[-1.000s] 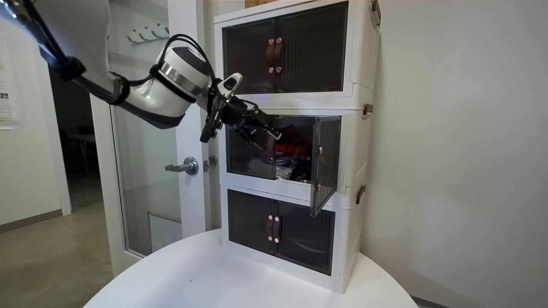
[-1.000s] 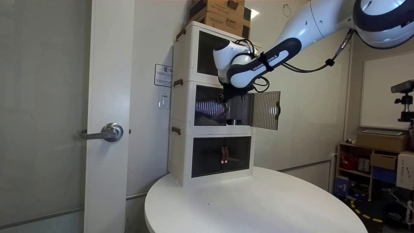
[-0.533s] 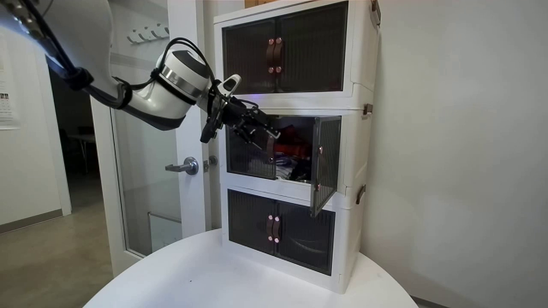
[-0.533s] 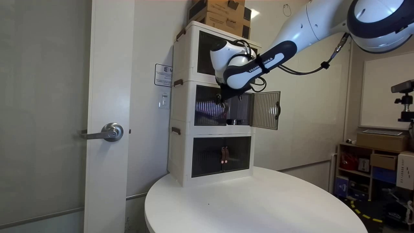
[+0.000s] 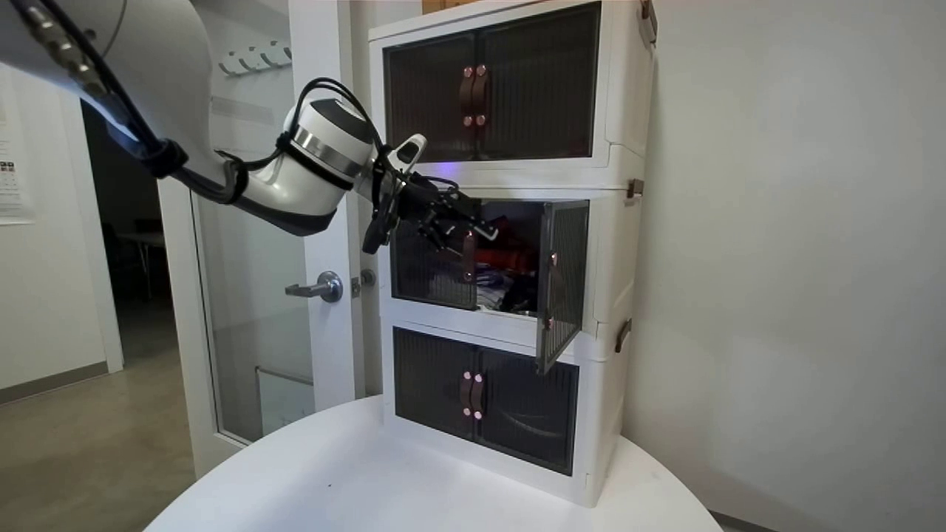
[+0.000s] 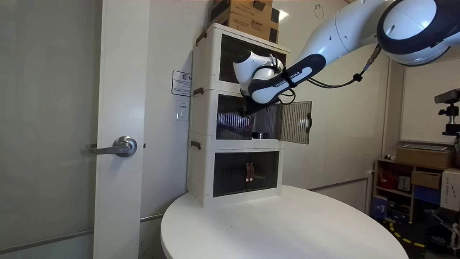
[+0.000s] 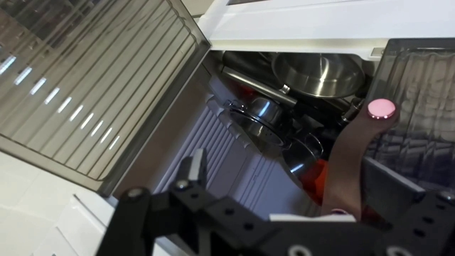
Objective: Open the doors of the second cabinet
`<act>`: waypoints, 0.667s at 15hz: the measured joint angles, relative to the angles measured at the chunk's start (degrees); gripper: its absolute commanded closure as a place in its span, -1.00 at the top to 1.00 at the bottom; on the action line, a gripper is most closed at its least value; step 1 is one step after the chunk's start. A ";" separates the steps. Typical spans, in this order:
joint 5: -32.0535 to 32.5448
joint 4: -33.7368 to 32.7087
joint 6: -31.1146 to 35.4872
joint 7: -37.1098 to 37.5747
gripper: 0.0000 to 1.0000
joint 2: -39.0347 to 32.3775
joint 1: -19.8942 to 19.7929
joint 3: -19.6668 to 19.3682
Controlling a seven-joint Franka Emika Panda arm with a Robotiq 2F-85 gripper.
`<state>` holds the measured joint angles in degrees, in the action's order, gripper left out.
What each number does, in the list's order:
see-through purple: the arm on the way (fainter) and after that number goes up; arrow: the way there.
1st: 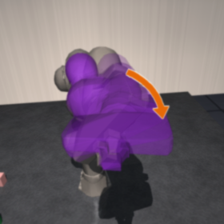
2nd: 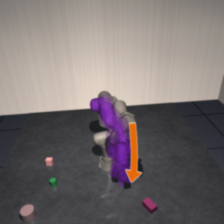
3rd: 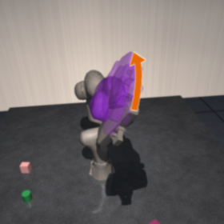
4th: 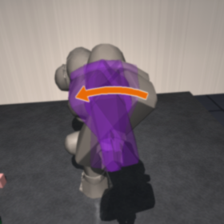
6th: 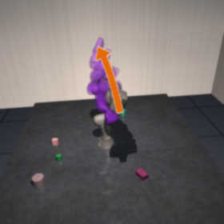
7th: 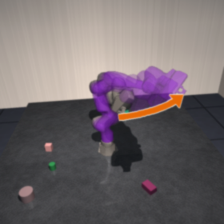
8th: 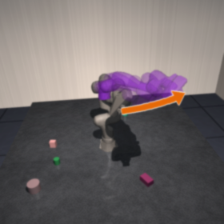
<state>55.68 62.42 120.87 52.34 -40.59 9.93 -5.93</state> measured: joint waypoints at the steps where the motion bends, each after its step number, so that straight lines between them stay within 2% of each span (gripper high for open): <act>1: 0.05 -0.20 0.00 0.18 1.00 -0.33 0.07 -0.16; 5: 0.04 -0.22 -1.14 2.86 1.00 -0.77 0.52 -0.88; 10: -0.40 0.87 -6.82 6.82 1.00 0.01 1.93 -1.12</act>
<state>55.29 63.29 114.05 59.16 -40.58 11.85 -7.05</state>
